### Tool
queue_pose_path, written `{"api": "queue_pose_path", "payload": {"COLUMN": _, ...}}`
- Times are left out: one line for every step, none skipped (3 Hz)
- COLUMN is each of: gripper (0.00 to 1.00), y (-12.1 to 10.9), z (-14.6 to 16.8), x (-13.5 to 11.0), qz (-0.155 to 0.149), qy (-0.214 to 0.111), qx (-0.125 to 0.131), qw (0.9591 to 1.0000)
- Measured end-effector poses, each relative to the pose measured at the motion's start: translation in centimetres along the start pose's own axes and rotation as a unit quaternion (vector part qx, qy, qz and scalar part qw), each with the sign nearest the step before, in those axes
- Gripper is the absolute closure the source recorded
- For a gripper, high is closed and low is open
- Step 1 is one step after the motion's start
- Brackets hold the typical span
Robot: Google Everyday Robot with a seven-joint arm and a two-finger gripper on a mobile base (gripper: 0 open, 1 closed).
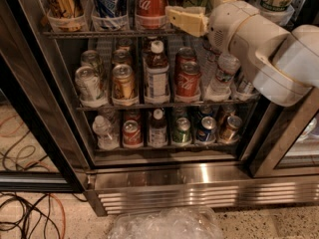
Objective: Pick green can from top shelf of fridge
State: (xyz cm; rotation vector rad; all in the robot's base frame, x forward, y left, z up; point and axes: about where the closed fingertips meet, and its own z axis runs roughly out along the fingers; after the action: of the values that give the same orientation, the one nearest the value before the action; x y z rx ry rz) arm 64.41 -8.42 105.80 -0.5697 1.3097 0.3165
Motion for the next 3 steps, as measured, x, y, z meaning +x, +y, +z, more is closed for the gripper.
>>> {"api": "queue_pose_path", "payload": {"gripper": 0.28, "y": 0.03, "z": -0.05, "x": -0.03, "qz": 0.000, "qy": -0.001, "qx": 0.000, "qw": 1.0000}}
{"api": "queue_pose_path", "payload": {"gripper": 0.28, "y": -0.20, "z": -0.04, "x": -0.19, "qz": -0.001, "qy": -0.003, "qx": 0.003, "qw": 1.0000}}
{"api": "queue_pose_path", "payload": {"gripper": 0.28, "y": -0.81, "z": 0.33, "x": -0.30, "qz": -0.002, "qy": -0.007, "qx": 0.011, "qw": 0.9999}}
